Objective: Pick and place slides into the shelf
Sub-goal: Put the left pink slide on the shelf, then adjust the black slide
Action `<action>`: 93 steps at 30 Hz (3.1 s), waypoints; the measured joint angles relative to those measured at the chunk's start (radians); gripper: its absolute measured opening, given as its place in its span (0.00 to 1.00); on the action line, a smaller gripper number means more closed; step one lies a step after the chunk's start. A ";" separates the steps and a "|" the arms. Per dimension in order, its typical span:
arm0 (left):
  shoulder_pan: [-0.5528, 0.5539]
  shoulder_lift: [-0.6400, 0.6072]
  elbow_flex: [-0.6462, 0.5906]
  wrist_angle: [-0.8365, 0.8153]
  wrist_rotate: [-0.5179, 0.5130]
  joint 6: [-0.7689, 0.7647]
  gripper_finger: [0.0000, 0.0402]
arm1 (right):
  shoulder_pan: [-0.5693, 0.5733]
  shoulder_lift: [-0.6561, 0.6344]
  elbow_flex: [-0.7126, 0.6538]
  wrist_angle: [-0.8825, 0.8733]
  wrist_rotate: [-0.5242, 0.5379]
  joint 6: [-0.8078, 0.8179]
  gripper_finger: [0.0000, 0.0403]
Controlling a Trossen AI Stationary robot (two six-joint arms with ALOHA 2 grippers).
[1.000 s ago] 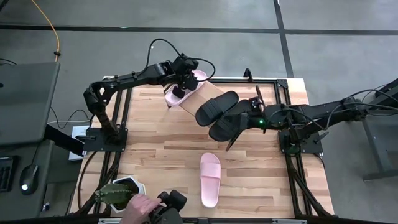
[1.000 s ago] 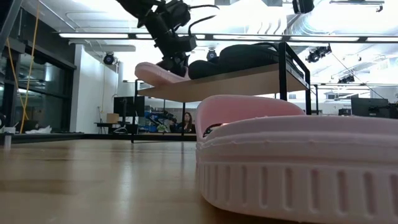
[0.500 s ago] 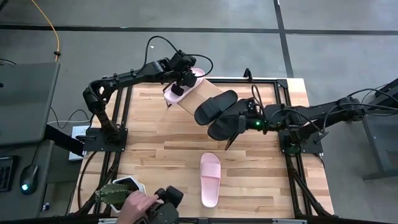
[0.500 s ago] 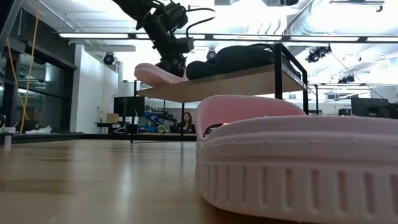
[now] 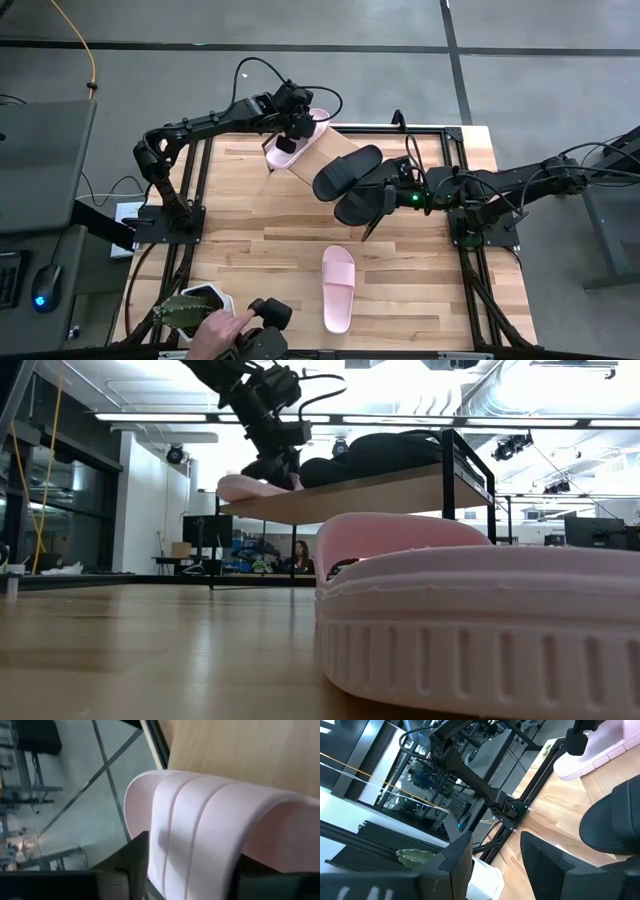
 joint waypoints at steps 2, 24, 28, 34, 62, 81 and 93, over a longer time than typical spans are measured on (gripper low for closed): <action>0.000 0.000 0.000 0.000 -0.017 -0.020 0.42 | 0.000 0.000 0.000 -0.001 0.000 0.000 0.39; -0.036 -0.014 0.000 -0.099 -0.111 -0.108 0.52 | 0.000 0.000 0.000 -0.005 -0.017 -0.050 0.39; -0.058 -0.024 0.001 -0.106 -0.143 -0.115 0.52 | 0.000 0.000 0.000 -0.005 -0.019 -0.053 0.39; -0.081 -0.049 0.001 -0.130 -0.161 -0.147 0.52 | 0.000 0.000 0.000 -0.007 -0.027 -0.071 0.39; -0.367 -0.249 0.000 -0.366 -0.211 -0.697 0.52 | 0.000 0.003 -0.001 -0.014 -0.065 -0.064 0.39; -0.785 -0.237 0.000 -0.405 -0.334 -1.132 0.52 | 0.064 0.003 -0.001 -0.081 -0.094 -0.045 0.39; -0.671 -0.197 0.000 -0.317 -0.328 -1.178 0.51 | 0.072 0.003 -0.001 -0.080 -0.141 -0.022 0.39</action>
